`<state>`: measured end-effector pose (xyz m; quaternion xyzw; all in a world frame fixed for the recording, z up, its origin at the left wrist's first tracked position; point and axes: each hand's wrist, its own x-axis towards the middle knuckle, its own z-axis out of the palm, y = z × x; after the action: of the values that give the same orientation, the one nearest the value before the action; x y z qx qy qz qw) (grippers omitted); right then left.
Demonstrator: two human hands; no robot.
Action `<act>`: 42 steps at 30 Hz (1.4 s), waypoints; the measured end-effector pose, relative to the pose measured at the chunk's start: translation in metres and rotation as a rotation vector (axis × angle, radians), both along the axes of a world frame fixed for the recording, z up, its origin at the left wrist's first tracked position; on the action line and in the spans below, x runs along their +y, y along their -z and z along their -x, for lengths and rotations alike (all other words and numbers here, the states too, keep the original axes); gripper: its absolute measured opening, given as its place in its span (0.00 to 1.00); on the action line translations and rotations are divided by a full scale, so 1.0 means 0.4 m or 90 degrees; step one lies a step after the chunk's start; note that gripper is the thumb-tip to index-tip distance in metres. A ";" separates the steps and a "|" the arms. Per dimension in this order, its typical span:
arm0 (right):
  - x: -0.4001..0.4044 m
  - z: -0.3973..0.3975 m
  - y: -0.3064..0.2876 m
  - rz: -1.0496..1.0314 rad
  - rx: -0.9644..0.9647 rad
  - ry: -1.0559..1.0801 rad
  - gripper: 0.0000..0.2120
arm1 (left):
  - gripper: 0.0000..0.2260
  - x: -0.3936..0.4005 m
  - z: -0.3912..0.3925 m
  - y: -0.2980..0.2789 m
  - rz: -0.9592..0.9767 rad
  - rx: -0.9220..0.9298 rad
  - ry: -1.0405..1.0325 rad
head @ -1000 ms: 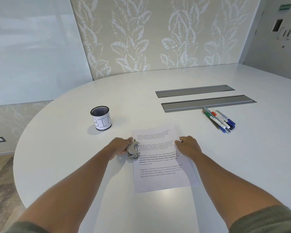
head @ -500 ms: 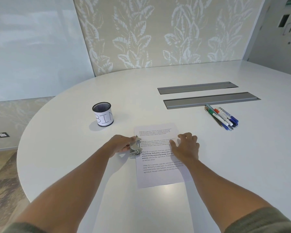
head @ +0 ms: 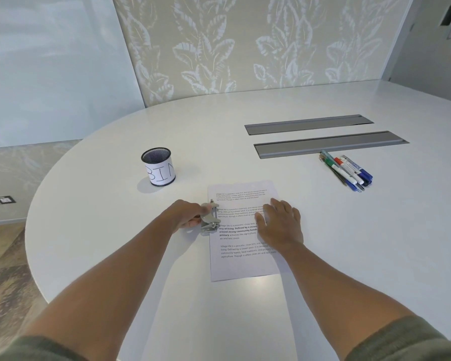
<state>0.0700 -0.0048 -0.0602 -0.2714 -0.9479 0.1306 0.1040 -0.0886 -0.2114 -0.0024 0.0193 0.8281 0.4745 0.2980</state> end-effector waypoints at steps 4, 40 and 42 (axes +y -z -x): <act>0.001 0.001 0.003 -0.002 0.003 -0.001 0.22 | 0.15 0.003 -0.007 0.004 -0.020 -0.009 -0.014; 0.013 0.008 -0.017 -0.026 -0.019 -0.003 0.22 | 0.08 0.010 -0.047 -0.041 0.089 0.111 0.014; 0.014 0.008 -0.016 -0.032 -0.021 -0.004 0.22 | 0.06 0.014 -0.048 -0.048 0.105 0.132 0.032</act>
<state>0.0666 0.0008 -0.0538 -0.2679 -0.9533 0.1023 0.0945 -0.0695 -0.2060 0.0168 0.0645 0.8899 0.3924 0.2234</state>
